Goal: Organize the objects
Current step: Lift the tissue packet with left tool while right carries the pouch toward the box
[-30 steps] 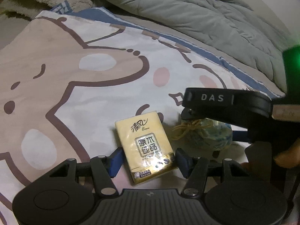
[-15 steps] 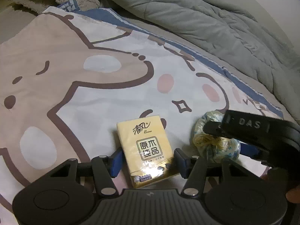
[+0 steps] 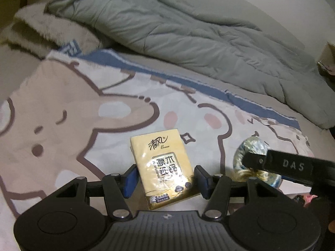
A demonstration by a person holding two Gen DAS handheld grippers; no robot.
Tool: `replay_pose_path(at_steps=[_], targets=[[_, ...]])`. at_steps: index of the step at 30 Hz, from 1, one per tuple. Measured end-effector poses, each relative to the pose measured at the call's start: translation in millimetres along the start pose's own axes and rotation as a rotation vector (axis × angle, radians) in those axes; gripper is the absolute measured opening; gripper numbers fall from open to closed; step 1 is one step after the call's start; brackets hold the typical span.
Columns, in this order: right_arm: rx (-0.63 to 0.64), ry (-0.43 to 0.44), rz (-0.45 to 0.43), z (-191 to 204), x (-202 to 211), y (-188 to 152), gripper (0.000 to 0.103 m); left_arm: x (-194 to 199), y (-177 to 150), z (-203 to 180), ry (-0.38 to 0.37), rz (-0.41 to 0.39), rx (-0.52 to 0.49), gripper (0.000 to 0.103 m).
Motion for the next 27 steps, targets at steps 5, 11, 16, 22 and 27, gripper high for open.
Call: replay_pose_path(at_steps=[5,11,16,22,27], targets=[[0.017,0.005,-0.036,-5.0,31.2,-6.9,0.072,23.9,1.1,-2.3,-0.002,-0.018,-0.043,0.058],[0.048,0.000,-0.072,-10.2,64.8,-17.2,0.072,48.9,-1.6,-12.1,-0.008,-0.034,-0.123,0.058],[0.070,-0.013,-0.094,-16.6,87.9,-26.1,0.072,66.7,-3.5,-21.8,-0.021,-0.044,-0.162,0.058],[0.078,-0.028,-0.108,-26.3,111.3,-36.0,0.072,82.3,-9.0,-34.8,-0.043,-0.054,-0.202,0.058],[0.081,-0.019,-0.130,-35.6,127.8,-44.8,0.072,91.5,-13.3,-43.8,-0.060,-0.058,-0.220,0.058]])
Point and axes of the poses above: each gripper's, at about its wrist camera, not at the fingertips, and x roughly against the way its jaws point, z to its left, y to its top, the point moved 1 cm from there along -x, roughly the way its jaws point, and after that the axes turned 13 degrees about -x, right-handed, at the moved point
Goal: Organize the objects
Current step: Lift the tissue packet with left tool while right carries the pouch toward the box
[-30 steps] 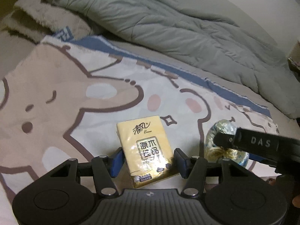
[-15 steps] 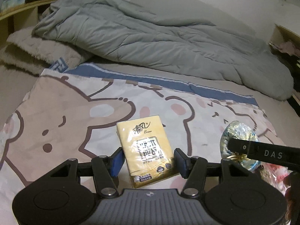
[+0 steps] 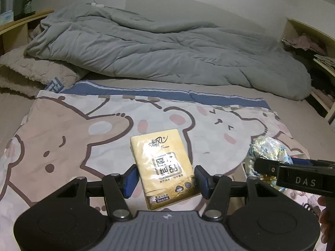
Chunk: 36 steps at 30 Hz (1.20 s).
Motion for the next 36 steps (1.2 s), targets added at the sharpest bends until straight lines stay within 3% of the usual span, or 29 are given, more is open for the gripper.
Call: replay_pose_path(at_steps=[19,28,36], targets=[[-0.036,0.023,-0.033,-61.4,48.5,-6.9,0.072,12.4,-4.7,-62.0,-0.112,-0.023,-0.066,0.058],[-0.067,0.013,-0.013,-105.3,62.1,-14.5,0.072,13.5,-9.7,-106.0,-0.218,-0.026,-0.095,0.058],[-0.083,-0.010,0.061,-142.2,58.0,-29.0,0.072,-2.2,-22.3,-149.4,-0.333,0.043,-0.099,0.058]])
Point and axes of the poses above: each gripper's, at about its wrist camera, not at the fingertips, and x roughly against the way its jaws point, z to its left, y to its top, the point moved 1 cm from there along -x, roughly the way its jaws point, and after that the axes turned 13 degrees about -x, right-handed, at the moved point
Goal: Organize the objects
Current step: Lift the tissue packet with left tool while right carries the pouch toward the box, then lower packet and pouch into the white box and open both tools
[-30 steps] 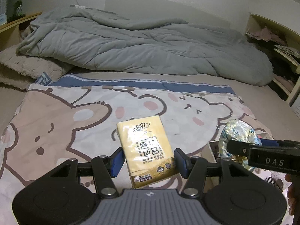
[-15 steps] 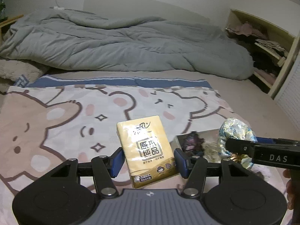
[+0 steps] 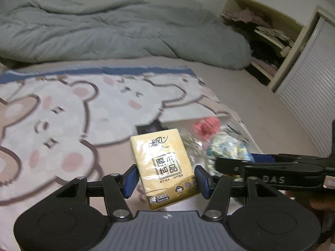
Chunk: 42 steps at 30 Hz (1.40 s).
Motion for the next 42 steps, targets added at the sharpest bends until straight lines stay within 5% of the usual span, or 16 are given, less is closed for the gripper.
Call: replay_pose_path(at_steps=[20,25,31,42], targets=[[-0.121,0.007,0.202,-62.7,-44.2,-21.5,0.073,-55.5,-21.8,-45.0,-0.069,0.125,-0.026,0.058],[-0.123,-0.013,0.208,-73.1,-45.7,-22.2,0.074,-64.9,-24.6,-48.1,-0.066,0.144,-0.021,0.059],[-0.121,-0.016,0.230,-77.7,-45.7,-23.6,0.082,-65.1,-26.2,-44.2,-0.035,0.164,-0.017,0.077],[-0.115,-0.003,0.197,-70.4,-35.2,-18.8,0.085,-56.0,-23.4,-39.0,-0.017,0.154,-0.032,0.077]])
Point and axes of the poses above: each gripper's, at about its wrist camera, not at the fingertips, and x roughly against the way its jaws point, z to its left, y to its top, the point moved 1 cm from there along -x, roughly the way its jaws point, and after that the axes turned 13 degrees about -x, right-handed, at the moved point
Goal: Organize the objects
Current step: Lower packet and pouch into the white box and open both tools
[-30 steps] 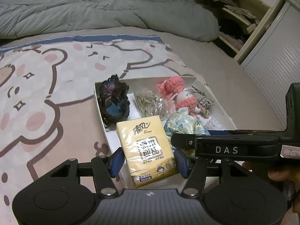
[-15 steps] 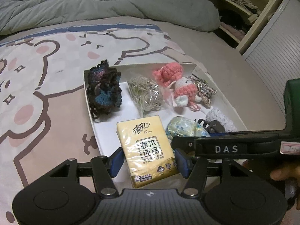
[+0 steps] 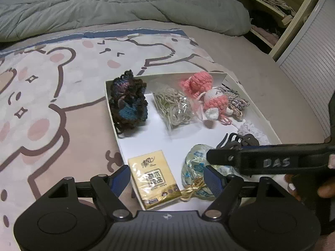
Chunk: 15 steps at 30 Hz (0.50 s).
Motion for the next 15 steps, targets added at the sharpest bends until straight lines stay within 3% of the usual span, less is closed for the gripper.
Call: replay_pose_path(at_steps=[5,15], targets=[[-0.003,0.050,-0.045,9.7,18.9,2.2,0.086,7.9,2.1,6.7,0.018,-0.011,0.001,0.078],[0.061,0.008,-0.128,31.0,52.8,-5.2,0.092,40.9,5.0,21.6,0.073,-0.060,-0.024,0.088]])
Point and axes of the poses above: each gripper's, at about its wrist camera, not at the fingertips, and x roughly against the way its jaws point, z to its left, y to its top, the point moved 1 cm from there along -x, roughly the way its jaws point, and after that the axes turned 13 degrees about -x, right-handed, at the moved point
